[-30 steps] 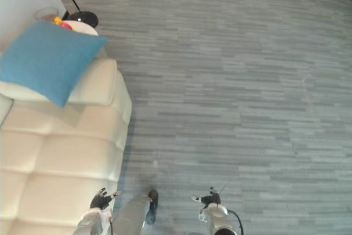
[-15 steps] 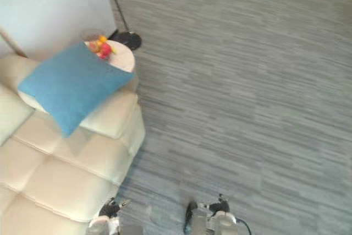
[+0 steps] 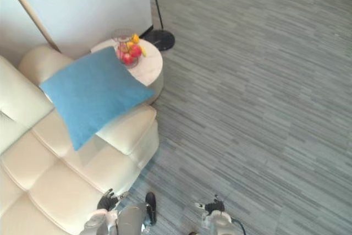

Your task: Pick up cushions and gather them together orderly.

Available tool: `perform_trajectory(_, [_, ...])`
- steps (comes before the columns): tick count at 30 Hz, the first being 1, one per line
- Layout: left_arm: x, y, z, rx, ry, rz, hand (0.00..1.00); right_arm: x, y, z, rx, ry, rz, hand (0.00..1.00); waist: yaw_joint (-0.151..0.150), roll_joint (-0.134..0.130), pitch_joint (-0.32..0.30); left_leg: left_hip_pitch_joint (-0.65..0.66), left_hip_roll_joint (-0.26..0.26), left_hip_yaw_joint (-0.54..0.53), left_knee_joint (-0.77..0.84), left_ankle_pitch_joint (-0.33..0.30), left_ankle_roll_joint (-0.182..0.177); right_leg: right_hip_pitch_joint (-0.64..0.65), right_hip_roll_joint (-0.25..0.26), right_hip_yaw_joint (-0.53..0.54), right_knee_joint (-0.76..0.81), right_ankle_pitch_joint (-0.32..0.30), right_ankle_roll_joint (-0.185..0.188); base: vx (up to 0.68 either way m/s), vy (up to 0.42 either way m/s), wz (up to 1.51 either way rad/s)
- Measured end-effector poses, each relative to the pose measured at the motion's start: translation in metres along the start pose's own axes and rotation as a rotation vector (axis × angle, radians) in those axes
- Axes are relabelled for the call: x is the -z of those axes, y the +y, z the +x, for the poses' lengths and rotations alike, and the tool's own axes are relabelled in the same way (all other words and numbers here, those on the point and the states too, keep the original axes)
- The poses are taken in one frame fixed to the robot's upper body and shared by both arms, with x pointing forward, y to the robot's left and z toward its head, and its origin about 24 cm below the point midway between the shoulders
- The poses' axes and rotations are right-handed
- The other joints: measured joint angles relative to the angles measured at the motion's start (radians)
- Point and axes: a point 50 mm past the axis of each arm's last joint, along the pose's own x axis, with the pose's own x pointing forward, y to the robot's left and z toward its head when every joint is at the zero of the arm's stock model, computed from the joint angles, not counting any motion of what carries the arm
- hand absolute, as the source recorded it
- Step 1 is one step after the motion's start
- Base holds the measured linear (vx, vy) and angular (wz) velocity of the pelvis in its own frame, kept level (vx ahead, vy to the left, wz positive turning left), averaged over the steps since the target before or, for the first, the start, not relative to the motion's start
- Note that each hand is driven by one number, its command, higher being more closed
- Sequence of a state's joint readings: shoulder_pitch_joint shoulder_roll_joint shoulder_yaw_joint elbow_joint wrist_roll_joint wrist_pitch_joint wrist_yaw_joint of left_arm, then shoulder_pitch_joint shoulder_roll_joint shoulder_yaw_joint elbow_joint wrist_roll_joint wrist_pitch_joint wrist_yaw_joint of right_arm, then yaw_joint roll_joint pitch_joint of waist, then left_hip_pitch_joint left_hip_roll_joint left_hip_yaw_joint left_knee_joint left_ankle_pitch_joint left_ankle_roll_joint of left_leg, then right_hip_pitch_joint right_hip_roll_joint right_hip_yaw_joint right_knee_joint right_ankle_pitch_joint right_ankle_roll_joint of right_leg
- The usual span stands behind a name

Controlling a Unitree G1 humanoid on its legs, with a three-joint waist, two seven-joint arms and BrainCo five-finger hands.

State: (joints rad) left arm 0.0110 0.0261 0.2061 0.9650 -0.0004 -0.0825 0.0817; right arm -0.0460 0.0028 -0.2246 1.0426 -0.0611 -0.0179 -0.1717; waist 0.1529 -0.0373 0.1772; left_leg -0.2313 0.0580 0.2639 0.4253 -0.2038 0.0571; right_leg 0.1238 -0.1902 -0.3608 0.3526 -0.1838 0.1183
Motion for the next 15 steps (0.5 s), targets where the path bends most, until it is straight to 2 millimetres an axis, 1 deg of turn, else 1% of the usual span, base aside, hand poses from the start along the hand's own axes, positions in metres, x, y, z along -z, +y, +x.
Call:
perform_trajectory(1, [0.000, 0.000, 0.000, 0.001, 0.004, 0.006, 0.00, 0.003, -0.001, -0.001, 0.001, 0.003, -0.001, 0.00, -0.011, 0.005, 0.004, 0.035, -0.017, -0.041, -0.005, -0.034, 0.003, -0.067, -0.033, 0.019, 0.208, 0.007, 0.012, 0.41, 0.172, 0.73])
perform_trajectory(2, [0.002, 0.002, 0.001, -0.001, 0.015, 0.014, 0.00, 0.008, -0.002, -0.002, -0.001, 0.016, -0.004, 0.00, -0.022, 0.006, 0.006, 0.060, -0.030, -0.070, 0.000, -0.053, 0.004, -0.118, -0.044, 0.061, 0.354, -0.005, 0.025, 0.26, 0.062, 0.96])
perform_trajectory(3, [0.004, 0.003, 0.000, -0.004, 0.027, 0.019, 0.00, 0.013, -0.003, -0.003, 0.001, 0.030, -0.005, 0.00, -0.025, 0.005, 0.005, 0.107, -0.042, -0.098, -0.008, -0.067, 0.006, -0.164, -0.036, 0.108, 0.459, -0.043, 0.032, 0.34, 0.033, 0.86])
perform_trajectory(4, [0.006, 0.004, 0.000, -0.005, 0.030, 0.020, 0.00, 0.016, -0.004, -0.004, 0.002, 0.033, -0.003, 0.00, -0.025, 0.005, 0.005, 0.139, -0.053, -0.115, -0.022, -0.072, 0.006, -0.185, -0.035, 0.116, 0.481, -0.063, 0.026, 0.35, -0.001, 0.87])
perform_trajectory(5, [0.008, 0.004, -0.001, -0.005, 0.035, 0.022, 0.00, 0.015, -0.005, -0.004, 0.005, 0.029, -0.006, 0.00, -0.030, 0.004, 0.004, 0.187, -0.060, -0.142, -0.047, -0.074, 0.007, -0.222, -0.027, 0.116, 0.470, -0.089, 0.011, 0.39, -0.022, 0.83])
perform_trajectory(6, [0.008, 0.003, -0.001, -0.004, 0.035, 0.023, 0.00, 0.015, -0.004, -0.004, 0.003, 0.028, -0.005, 0.00, -0.039, 0.006, 0.004, 0.214, -0.061, -0.173, -0.065, -0.074, 0.007, -0.258, -0.009, 0.113, 0.420, -0.100, -0.002, 0.30, -0.040, 0.91])
perform_trajectory(7, [0.007, 0.002, -0.001, -0.001, 0.033, 0.022, 0.00, 0.012, -0.004, -0.003, 0.001, 0.019, -0.004, 0.00, -0.045, 0.007, 0.004, 0.220, -0.060, -0.202, -0.074, -0.075, 0.006, -0.282, 0.004, 0.114, 0.375, -0.102, -0.005, 0.29, -0.090, 1.15])
perform_trajectory(8, [0.002, -0.004, 0.001, 0.011, 0.022, 0.017, 0.00, 0.008, -0.004, -0.003, 0.002, 0.004, -0.001, 0.00, -0.047, 0.012, 0.006, 0.233, -0.058, -0.259, -0.082, -0.085, 0.002, -0.328, 0.031, 0.131, 0.291, -0.097, -0.012, 0.28, -0.144, 1.26])
perform_trajectory(10, [-0.002, -0.009, 0.002, 0.021, 0.010, 0.017, 0.00, 0.004, -0.003, -0.002, 0.002, -0.007, 0.001, 0.00, -0.049, 0.014, 0.007, 0.234, -0.056, -0.344, -0.066, -0.109, -0.017, -0.363, 0.084, 0.219, 0.155, -0.067, -0.033, 0.26, -0.201, 1.39])
perform_trajectory(11, [-0.002, -0.008, 0.002, 0.020, 0.012, 0.018, 0.00, 0.006, -0.004, -0.002, 0.004, -0.005, 0.003, 0.00, -0.050, 0.013, 0.007, 0.238, -0.058, -0.401, -0.052, -0.131, -0.032, -0.369, 0.112, 0.295, 0.093, -0.038, -0.038, 0.26, -0.300, 1.49])
perform_trajectory(12, [-0.001, -0.008, 0.002, 0.017, 0.013, 0.017, 0.00, 0.008, -0.004, -0.003, 0.006, -0.001, 0.009, 0.00, -0.050, 0.007, 0.003, 0.246, -0.069, -0.452, -0.041, -0.150, -0.045, -0.367, 0.124, 0.348, 0.066, -0.015, -0.038, 0.35, -0.432, 1.54])
perform_trajectory(13, [0.000, -0.007, 0.001, 0.013, 0.013, 0.014, 0.00, 0.009, -0.002, -0.004, 0.003, 0.004, 0.017, 0.00, -0.048, -0.006, -0.005, 0.246, -0.079, -0.481, -0.031, -0.164, -0.057, -0.363, 0.125, 0.372, 0.041, 0.009, -0.051, 0.41, -0.480, 1.53])
perform_trajectory(14, [0.004, -0.008, 0.000, 0.011, 0.025, 0.005, 0.00, 0.010, -0.003, -0.004, 0.004, 0.003, 0.026, 0.00, -0.054, 0.008, -0.012, 0.230, -0.065, -0.506, 0.010, -0.181, -0.078, -0.351, 0.118, 0.323, 0.059, 0.044, -0.062, 0.35, -0.377, 1.46])
perform_trajectory(15, [0.006, -0.014, -0.001, 0.023, 0.030, -0.002, 0.00, 0.006, -0.007, -0.003, 0.020, -0.007, 0.042, 0.00, -0.055, 0.033, -0.026, 0.194, -0.040, -0.487, 0.052, -0.168, -0.099, -0.345, 0.120, 0.272, 0.046, 0.031, -0.080, 0.28, -0.271, 1.32])
